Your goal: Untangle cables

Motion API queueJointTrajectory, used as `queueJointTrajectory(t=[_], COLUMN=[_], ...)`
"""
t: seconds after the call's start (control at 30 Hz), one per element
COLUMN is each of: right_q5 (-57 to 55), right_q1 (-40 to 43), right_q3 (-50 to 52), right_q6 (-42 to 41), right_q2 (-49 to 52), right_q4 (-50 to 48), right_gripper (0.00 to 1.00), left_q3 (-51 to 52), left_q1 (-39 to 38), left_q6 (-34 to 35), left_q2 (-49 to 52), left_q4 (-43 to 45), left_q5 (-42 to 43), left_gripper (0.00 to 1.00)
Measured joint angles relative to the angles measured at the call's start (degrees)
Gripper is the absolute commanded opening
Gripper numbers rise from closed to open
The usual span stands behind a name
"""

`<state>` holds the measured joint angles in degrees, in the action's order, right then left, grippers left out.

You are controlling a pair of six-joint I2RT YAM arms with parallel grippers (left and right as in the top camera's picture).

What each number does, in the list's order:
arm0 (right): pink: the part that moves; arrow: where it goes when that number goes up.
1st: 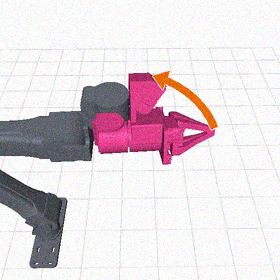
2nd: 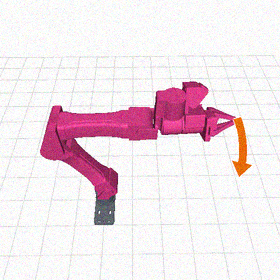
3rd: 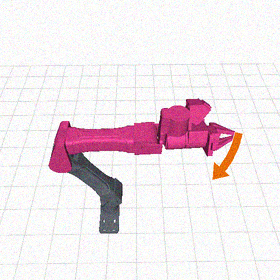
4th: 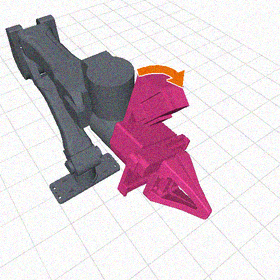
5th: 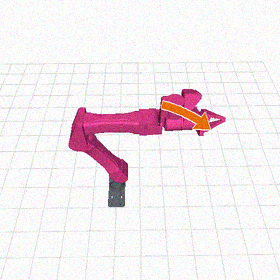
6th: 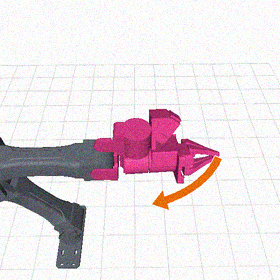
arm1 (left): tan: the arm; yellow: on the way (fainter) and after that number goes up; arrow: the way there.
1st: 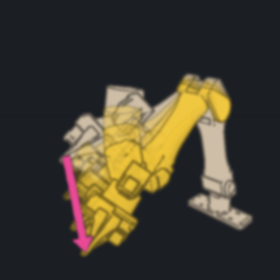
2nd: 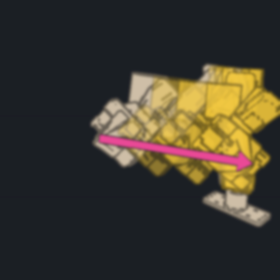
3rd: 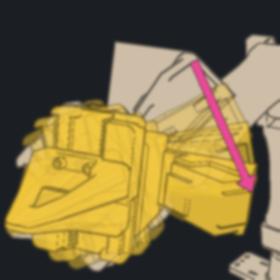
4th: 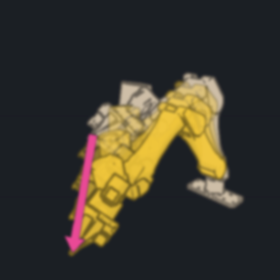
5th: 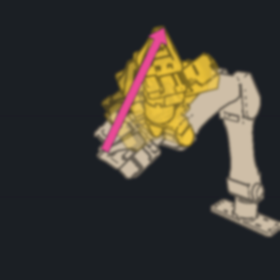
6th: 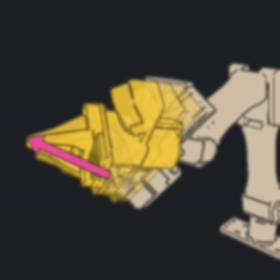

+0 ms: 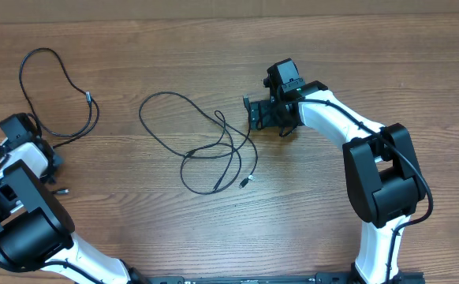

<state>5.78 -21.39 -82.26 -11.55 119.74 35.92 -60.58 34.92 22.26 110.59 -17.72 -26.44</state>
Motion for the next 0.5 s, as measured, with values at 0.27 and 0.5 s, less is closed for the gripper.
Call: queueJointTrajectory(t=[0.27,0.5], right_q5=[0.0,-0.04], right_q1=[0.0,0.0], right_q3=[0.0,0.0], right_q6=[-0.04,0.0], right_q2=[0.0,0.0], right_q4=[0.0,0.02], right_gripper=[1.0,1.0], left_q3=[6.32,8.61], left_q1=[0.24,3.06], left_q6=[-5.44,-11.85], left_q2=[-0.11,1.14], left_q4=[14.84,24.55], left_q5=[-4.31,-1.51], left_gripper=[0.04,0.04])
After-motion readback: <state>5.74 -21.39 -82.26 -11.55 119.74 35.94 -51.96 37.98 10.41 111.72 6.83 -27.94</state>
